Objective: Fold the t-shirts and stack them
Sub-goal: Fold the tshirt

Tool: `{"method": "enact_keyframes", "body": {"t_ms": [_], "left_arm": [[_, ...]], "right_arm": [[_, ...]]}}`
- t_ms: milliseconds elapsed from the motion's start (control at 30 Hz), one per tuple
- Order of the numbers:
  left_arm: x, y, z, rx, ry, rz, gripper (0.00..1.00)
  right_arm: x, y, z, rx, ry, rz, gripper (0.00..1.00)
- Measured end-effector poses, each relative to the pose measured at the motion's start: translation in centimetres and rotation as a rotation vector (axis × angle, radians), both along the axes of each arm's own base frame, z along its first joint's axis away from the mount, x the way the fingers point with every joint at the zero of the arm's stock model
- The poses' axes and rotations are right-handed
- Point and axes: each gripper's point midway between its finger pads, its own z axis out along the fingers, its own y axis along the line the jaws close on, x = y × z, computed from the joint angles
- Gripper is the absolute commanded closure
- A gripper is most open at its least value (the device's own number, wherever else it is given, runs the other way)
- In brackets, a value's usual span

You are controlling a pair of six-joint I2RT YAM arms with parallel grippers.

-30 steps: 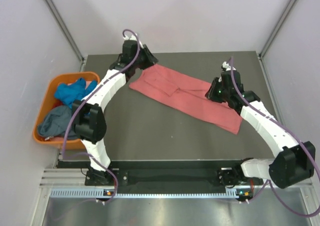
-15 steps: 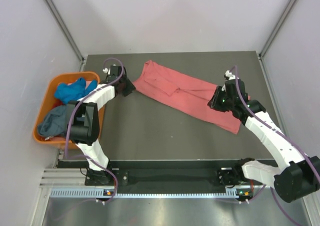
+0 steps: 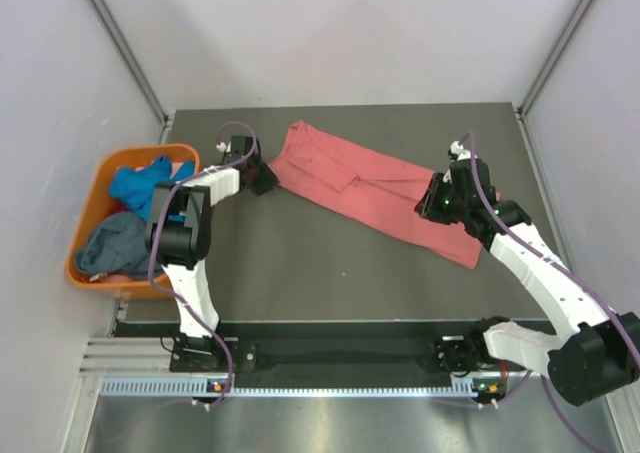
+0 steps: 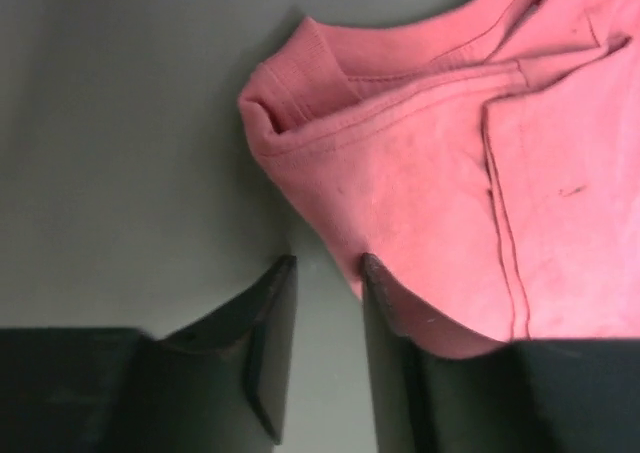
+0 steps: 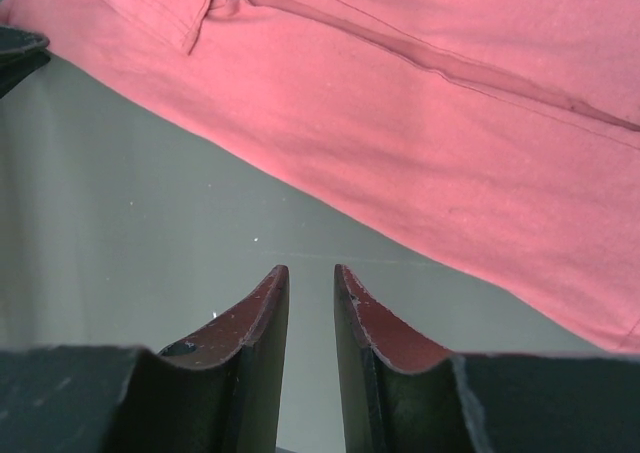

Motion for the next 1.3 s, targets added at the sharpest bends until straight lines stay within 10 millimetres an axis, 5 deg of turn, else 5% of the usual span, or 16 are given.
{"method": "enact_keyframes", "body": {"t_ms": [67, 133, 567, 933, 1067, 1300], "left_arm": [[0.1, 0.3, -0.2, 0.012, 0.002, 0.015, 0.89], [0.2, 0.8, -0.5, 0.034, 0.003, 0.032, 1.00], [9.3, 3.5, 0.9, 0.123, -0.091, 0.067, 1.00], [13.5, 4.3, 1.3, 0.164, -0.145, 0.028, 1.00], [12.2, 3.6, 2.2, 0.178, -0.130, -0.007, 0.88], [4.9, 0.7, 8.3, 0.152, -0.160, -0.071, 0.66]], "right_arm": [[0.1, 0.1, 0.0, 0.004, -0.001, -0.003, 0.74], [0.4, 0.2, -0.1, 0.008, -0.004, -0.003, 0.74], [1.0, -0.6, -1.7, -0.052, 0.027, -0.034, 0.75], [0.2, -1.8, -5.5, -0.134, 0.119, -0.051, 0.75], [-0.1, -2.8, -6.3, -0.179, 0.149, -0.081, 0.75], [-1.8, -5.1, -9.4, -0.295, 0.281, -0.143, 0.68]]}}
